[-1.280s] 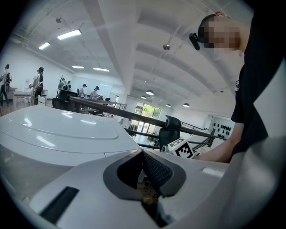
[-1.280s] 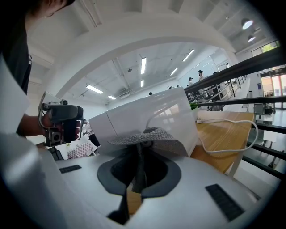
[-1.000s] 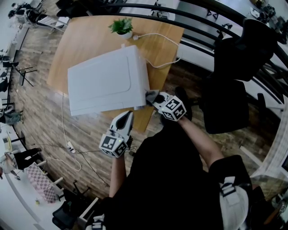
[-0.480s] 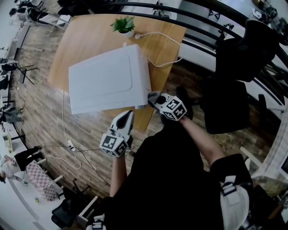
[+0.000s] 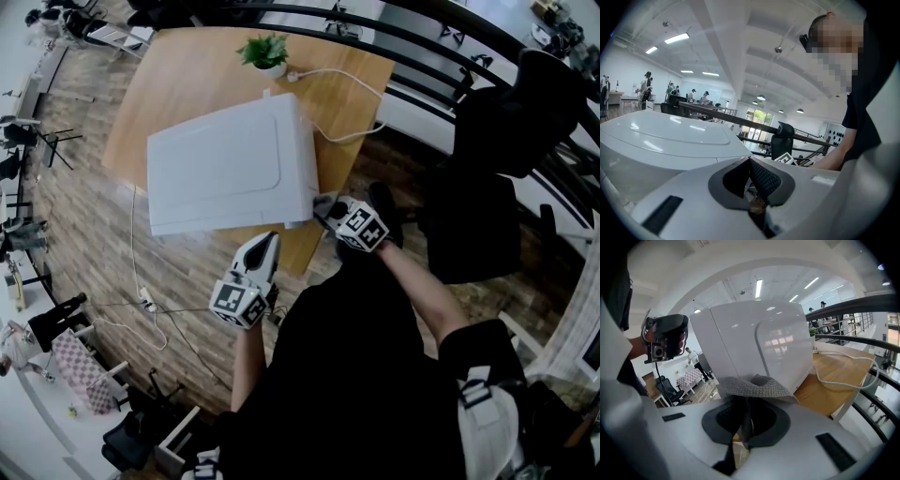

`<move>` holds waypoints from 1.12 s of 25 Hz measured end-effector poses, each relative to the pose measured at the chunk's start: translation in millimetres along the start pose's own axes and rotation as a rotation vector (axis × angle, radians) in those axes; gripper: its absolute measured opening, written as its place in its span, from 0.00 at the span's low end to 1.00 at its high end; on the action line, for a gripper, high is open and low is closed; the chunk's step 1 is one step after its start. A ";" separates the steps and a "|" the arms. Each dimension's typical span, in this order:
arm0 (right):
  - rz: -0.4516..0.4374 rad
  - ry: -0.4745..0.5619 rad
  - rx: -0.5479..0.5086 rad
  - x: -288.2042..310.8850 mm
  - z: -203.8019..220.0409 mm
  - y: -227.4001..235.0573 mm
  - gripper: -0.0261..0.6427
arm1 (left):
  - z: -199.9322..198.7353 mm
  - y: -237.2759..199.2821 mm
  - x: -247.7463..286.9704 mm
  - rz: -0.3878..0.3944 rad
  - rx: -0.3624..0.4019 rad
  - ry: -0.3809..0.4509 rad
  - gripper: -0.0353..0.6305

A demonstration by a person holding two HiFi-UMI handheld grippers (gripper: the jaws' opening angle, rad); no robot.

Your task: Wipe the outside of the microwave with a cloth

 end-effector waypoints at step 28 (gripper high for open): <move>-0.005 -0.116 -0.058 15.5 -16.4 37.5 0.06 | -6.7 -2.1 -1.5 -0.058 -0.049 0.008 0.05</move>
Point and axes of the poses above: the fingertips, and each gripper's own axes: x forward along the fingers, y to its right, z out of its underside, the point moved 9 cm from there along -x, backward along the fingers
